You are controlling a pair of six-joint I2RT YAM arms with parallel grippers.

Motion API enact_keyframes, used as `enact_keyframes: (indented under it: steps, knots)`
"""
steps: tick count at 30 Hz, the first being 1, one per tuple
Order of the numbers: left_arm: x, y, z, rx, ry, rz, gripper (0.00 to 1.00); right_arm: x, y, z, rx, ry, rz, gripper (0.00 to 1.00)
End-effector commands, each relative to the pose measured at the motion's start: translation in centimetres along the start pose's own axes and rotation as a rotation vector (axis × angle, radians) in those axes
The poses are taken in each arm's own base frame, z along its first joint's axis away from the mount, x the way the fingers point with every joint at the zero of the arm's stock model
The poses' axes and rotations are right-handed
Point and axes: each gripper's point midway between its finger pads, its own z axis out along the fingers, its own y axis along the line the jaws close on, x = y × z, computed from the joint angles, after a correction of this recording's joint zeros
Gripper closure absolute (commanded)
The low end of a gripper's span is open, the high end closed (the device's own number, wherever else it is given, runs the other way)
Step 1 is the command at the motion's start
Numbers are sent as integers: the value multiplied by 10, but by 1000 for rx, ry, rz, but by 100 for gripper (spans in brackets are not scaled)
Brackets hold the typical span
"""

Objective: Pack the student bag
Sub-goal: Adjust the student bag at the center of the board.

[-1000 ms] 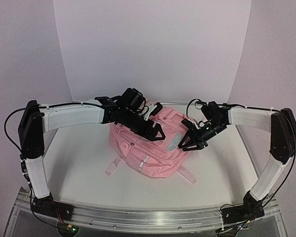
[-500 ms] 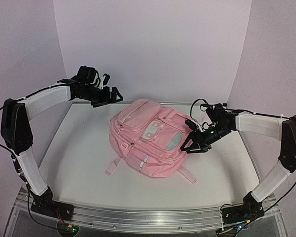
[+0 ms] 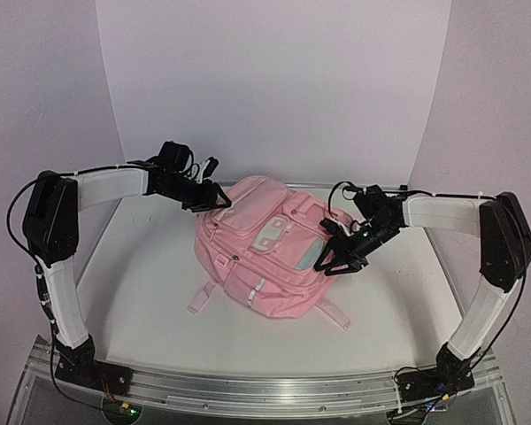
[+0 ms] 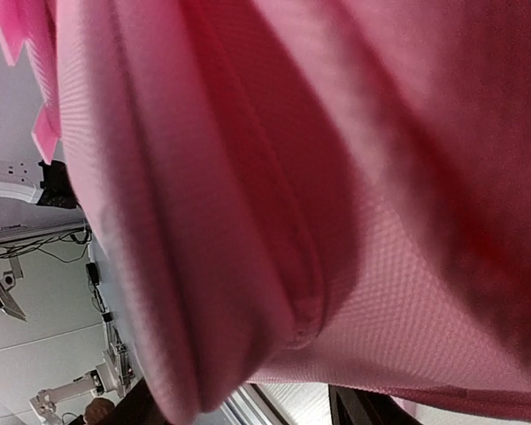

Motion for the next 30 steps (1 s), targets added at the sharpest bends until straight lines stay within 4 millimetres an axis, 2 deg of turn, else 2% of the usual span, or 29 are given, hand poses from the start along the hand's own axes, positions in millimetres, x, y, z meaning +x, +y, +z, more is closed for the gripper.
enact_keyframes:
  steps: [1, 3, 5, 7, 11, 14, 16, 17, 20, 23, 26, 28, 30]
  knots:
    - [26, -60, -15, 125, 23, 75, 71, -60, 5, -12, 68, -146, -123, 45]
    - [43, -77, -18, 138, 27, 98, 86, -80, 1, -21, 105, -188, -141, 45]
    - [57, -93, -21, 148, 30, 116, 96, -103, -5, -31, 152, -233, -159, 46]
    - [72, -108, -22, 158, 43, 123, 100, -123, -11, -37, 183, -266, -171, 46]
    - [98, -141, -17, 184, 99, 148, 99, -168, -14, -44, 221, -324, -199, 46]
    - [112, -160, -11, 171, 136, 178, 82, -195, -2, -61, 224, -378, -225, 44]
    - [107, -162, -18, 150, 97, 171, 66, -204, 4, -83, 238, -418, -237, 40]
    - [100, -160, -26, 128, 53, 171, 55, -205, 5, -97, 249, -441, -234, 37]
    - [73, -142, -49, 41, -63, 153, 30, -192, 3, -126, 263, -478, -203, 29]
    - [34, -102, -75, -31, -167, 57, 21, -153, 0, -131, 266, -454, -179, 25]
    - [-3, -63, -94, -108, -254, -8, 13, -115, 0, -117, 209, -394, -144, 23]
    - [-22, -46, -98, -156, -275, -11, 8, -90, 1, -103, 139, -342, -103, 22]
    - [-35, -28, -93, -191, -278, -13, 4, -73, -2, -89, 80, -295, -54, 22]
